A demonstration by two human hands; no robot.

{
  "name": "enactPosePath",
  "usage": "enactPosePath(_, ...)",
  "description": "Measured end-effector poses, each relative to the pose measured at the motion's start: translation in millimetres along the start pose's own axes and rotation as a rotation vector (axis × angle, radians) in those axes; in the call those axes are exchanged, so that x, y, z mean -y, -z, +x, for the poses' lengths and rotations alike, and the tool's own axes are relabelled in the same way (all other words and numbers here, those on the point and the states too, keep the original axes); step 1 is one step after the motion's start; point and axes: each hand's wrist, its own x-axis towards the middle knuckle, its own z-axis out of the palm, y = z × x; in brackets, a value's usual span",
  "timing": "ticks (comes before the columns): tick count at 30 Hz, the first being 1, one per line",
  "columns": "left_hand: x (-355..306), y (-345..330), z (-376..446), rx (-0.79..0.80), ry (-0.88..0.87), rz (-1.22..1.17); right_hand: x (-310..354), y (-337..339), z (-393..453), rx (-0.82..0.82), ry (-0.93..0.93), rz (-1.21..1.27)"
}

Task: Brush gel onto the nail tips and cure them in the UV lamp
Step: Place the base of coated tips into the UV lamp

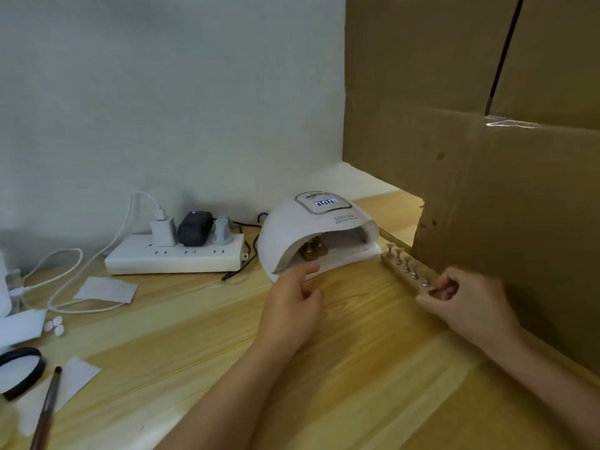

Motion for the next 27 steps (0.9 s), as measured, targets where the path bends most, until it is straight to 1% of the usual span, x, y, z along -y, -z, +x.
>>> enactPosePath(4, -0.5, 0.0, -0.1, -0.003, -0.006, 0.008, -3.9, -8.7, 12.4, -0.04, -0.011, -0.073)
enactPosePath(8, -0.4, 0.8, -0.3, -0.008, -0.011, 0.014, 0.5, -25.0, 32.1, -0.022, -0.073, -0.129)
enactPosePath(18, 3.0, -0.4, 0.4, -0.003, -0.033, 0.011, 7.3, -58.4, 70.3, -0.058, -0.222, -0.314)
enactPosePath(24, 4.1, -0.2, 0.4, -0.002, -0.032, -0.017, 11.4, -65.5, 82.9, -0.055, -0.248, -0.395)
enactPosePath(27, 3.3, -0.7, 0.3, -0.009, -0.014, -0.03, 8.7, -67.8, 83.2, -0.07, -0.226, -0.378)
